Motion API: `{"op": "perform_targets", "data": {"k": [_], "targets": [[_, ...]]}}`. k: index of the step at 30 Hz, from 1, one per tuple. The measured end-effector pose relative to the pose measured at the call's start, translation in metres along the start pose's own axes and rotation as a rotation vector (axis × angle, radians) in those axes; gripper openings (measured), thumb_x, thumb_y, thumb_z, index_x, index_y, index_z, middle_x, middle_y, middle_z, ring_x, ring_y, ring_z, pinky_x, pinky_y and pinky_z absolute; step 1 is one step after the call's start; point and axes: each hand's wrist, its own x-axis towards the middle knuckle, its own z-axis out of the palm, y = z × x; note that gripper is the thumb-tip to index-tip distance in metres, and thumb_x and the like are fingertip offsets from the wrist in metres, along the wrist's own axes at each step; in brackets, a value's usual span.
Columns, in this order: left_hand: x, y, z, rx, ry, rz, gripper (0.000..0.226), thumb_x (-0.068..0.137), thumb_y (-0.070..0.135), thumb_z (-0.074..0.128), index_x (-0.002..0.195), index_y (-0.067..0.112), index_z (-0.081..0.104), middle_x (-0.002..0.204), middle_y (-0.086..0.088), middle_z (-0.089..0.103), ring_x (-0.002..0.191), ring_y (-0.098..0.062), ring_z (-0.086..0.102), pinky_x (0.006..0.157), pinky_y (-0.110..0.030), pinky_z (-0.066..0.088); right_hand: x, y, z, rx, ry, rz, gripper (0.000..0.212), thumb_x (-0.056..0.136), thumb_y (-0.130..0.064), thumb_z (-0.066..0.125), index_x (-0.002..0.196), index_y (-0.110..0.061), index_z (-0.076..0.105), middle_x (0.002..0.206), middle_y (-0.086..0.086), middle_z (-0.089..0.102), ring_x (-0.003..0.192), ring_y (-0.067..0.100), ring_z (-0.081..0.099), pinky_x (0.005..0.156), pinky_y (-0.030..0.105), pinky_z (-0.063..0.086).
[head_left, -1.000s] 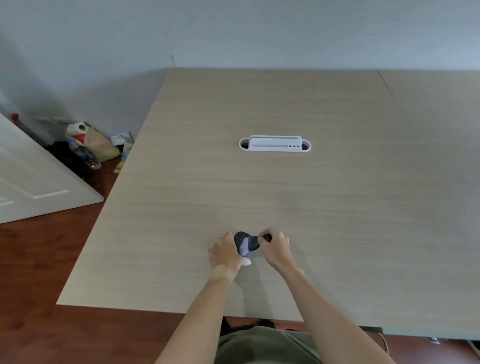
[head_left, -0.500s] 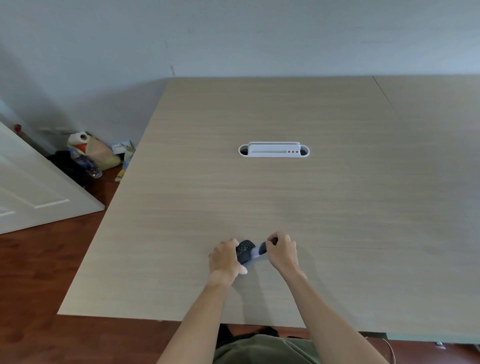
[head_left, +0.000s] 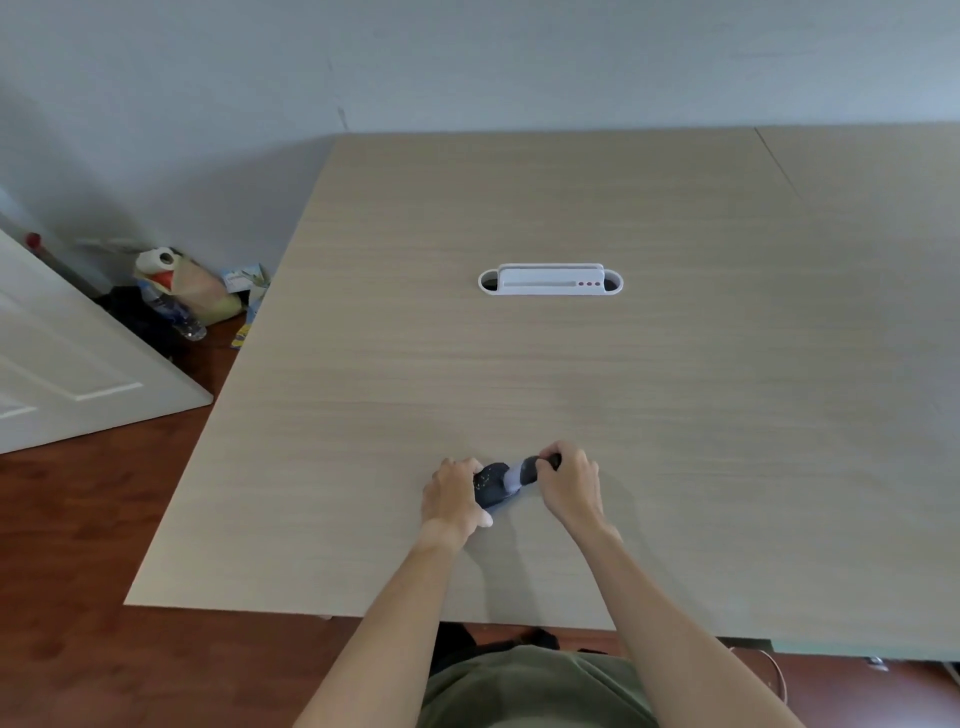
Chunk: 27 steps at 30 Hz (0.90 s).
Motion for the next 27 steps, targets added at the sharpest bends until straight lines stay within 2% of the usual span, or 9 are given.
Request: {"op": "perform_targets", "data": {"k": [4, 7, 11, 13, 17, 20, 22, 24, 27], "targets": [[0.001, 0.001, -0.004, 0.002, -0.002, 0.005, 0.068, 0.051, 0.016, 0.089, 0.111, 0.014, 0.058, 0.111, -0.003, 0.057, 0.102, -0.027, 0.058, 0.084, -0.035, 0.048, 0.004, -0.009, -0.003, 0.159, -0.14, 0.049, 0.016, 0.08, -0.009, 0.056, 0.087, -0.014, 0.07, 0.075, 0.0, 0.064, 0.074, 0.022, 0.059, 0.067, 0.028, 0.045], [0.002, 0.002, -0.007, -0.029, 0.018, 0.002, 0.066, 0.047, 0.012, 0.09, 0.103, 0.012, 0.054, 0.107, -0.002, 0.059, 0.095, -0.026, 0.058, 0.078, -0.034, 0.047, 0.004, -0.004, 0.004, 0.114, -0.231, 0.061, 0.015, 0.079, -0.008, 0.058, 0.082, -0.018, 0.068, 0.073, 0.0, 0.064, 0.074, 0.023, 0.06, 0.066, 0.027, 0.045], [0.002, 0.003, -0.008, -0.013, 0.024, 0.007, 0.063, 0.046, 0.011, 0.089, 0.098, 0.012, 0.052, 0.104, -0.004, 0.06, 0.092, -0.026, 0.057, 0.076, -0.034, 0.047, 0.004, 0.005, 0.006, -0.013, -0.073, 0.1, 0.024, 0.08, -0.006, 0.051, 0.095, -0.012, 0.068, 0.093, 0.003, 0.067, 0.091, 0.026, 0.058, 0.075, 0.031, 0.046], [0.003, 0.004, -0.008, -0.014, 0.017, 0.008, 0.064, 0.047, 0.011, 0.089, 0.099, 0.012, 0.052, 0.106, -0.004, 0.06, 0.093, -0.027, 0.058, 0.078, -0.036, 0.049, 0.007, 0.002, 0.002, -0.007, -0.002, 0.09, 0.024, 0.08, -0.004, 0.048, 0.093, -0.01, 0.067, 0.092, 0.004, 0.066, 0.09, 0.027, 0.058, 0.073, 0.033, 0.047], [0.003, 0.004, -0.009, 0.01, -0.006, 0.007, 0.069, 0.049, 0.011, 0.09, 0.107, 0.01, 0.053, 0.11, -0.005, 0.059, 0.097, -0.028, 0.058, 0.081, -0.034, 0.048, 0.01, -0.014, 0.003, 0.083, -0.092, -0.005, 0.022, 0.082, -0.003, 0.052, 0.093, -0.007, 0.071, 0.087, -0.001, 0.066, 0.09, 0.02, 0.057, 0.068, 0.024, 0.041], [0.003, 0.005, -0.009, 0.017, -0.006, 0.009, 0.067, 0.049, 0.011, 0.09, 0.105, 0.012, 0.054, 0.109, -0.004, 0.06, 0.095, -0.027, 0.06, 0.078, -0.034, 0.048, 0.008, -0.012, 0.011, 0.052, -0.177, -0.014, 0.024, 0.083, -0.003, 0.05, 0.096, -0.01, 0.07, 0.094, 0.002, 0.068, 0.091, 0.02, 0.058, 0.067, 0.021, 0.044], [0.002, 0.005, -0.008, 0.032, 0.007, 0.019, 0.067, 0.049, 0.012, 0.09, 0.105, 0.011, 0.054, 0.108, -0.005, 0.061, 0.095, -0.028, 0.06, 0.077, -0.035, 0.047, 0.006, -0.006, 0.012, 0.024, -0.108, 0.01, 0.027, 0.083, -0.002, 0.046, 0.097, -0.011, 0.067, 0.097, 0.005, 0.068, 0.094, 0.025, 0.058, 0.075, 0.031, 0.049], [0.002, 0.004, -0.006, 0.024, 0.026, 0.021, 0.066, 0.049, 0.012, 0.09, 0.104, 0.01, 0.054, 0.107, -0.006, 0.061, 0.095, -0.029, 0.06, 0.076, -0.034, 0.046, 0.004, -0.002, 0.009, 0.01, -0.02, 0.022, 0.028, 0.083, 0.0, 0.042, 0.096, -0.009, 0.065, 0.096, 0.007, 0.067, 0.091, 0.027, 0.058, 0.077, 0.037, 0.05], [0.001, 0.002, -0.004, -0.003, 0.039, 0.011, 0.065, 0.049, 0.012, 0.09, 0.104, 0.01, 0.054, 0.107, -0.006, 0.061, 0.094, -0.028, 0.06, 0.075, -0.032, 0.045, 0.007, -0.001, 0.003, 0.038, 0.015, -0.017, 0.026, 0.083, 0.0, 0.042, 0.093, -0.008, 0.064, 0.092, 0.006, 0.067, 0.087, 0.025, 0.056, 0.073, 0.034, 0.048]]}}
